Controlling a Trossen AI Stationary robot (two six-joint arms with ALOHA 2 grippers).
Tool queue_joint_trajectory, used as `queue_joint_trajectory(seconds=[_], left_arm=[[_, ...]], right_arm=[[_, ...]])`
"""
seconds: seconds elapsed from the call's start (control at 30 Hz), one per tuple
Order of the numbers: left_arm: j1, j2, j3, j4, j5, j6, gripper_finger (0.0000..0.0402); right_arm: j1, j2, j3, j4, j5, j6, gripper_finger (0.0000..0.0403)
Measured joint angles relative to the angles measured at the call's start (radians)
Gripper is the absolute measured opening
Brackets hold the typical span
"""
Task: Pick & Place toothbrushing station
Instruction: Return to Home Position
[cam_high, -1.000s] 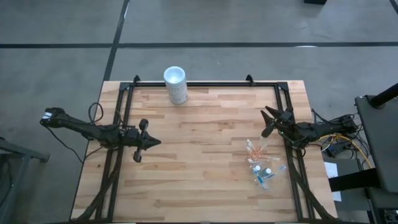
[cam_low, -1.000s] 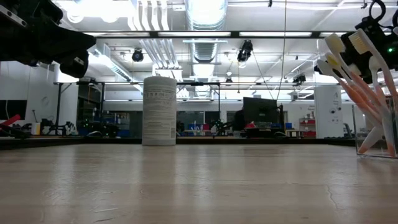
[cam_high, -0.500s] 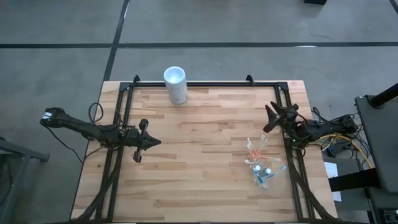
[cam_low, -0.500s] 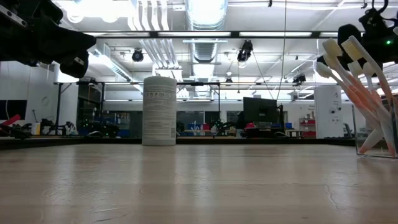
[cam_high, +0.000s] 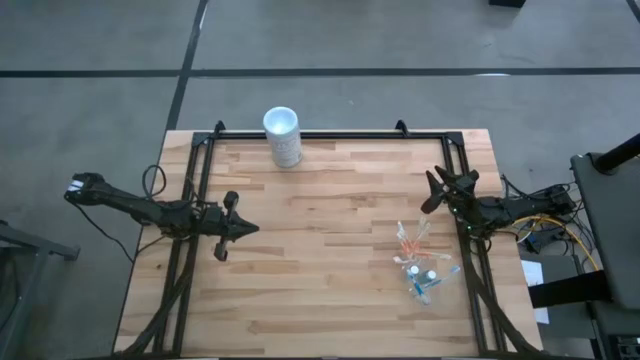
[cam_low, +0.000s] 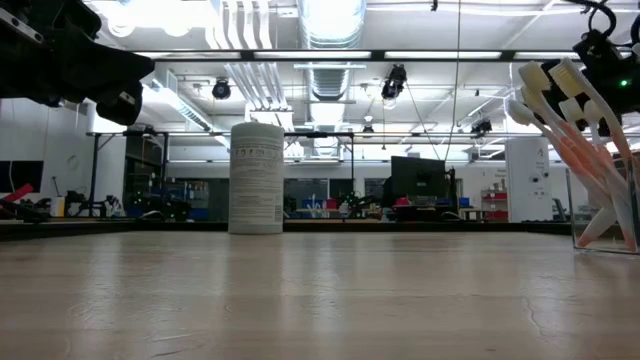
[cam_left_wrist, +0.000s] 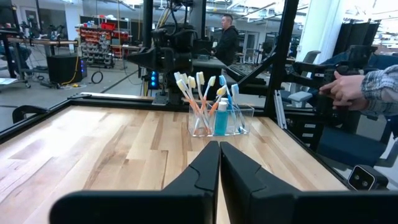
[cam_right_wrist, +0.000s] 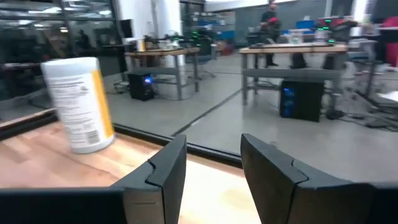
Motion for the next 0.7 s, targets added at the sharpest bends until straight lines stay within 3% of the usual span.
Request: queue_joint_trajectory(seconds=[0.13, 0.7], left_arm=[[0.0, 0.0, 0.0, 0.0, 0.0, 0.0, 0.0017], [0.0, 0.0, 0.0, 0.0, 0.0, 0.0, 0.0018]], right_arm=[[0.0, 0.0, 0.0, -0.057, 0.041, 0.053, 0.0148], [0.0, 0.001, 0.0, -0.053, 0.037, 0.095, 0.0148]])
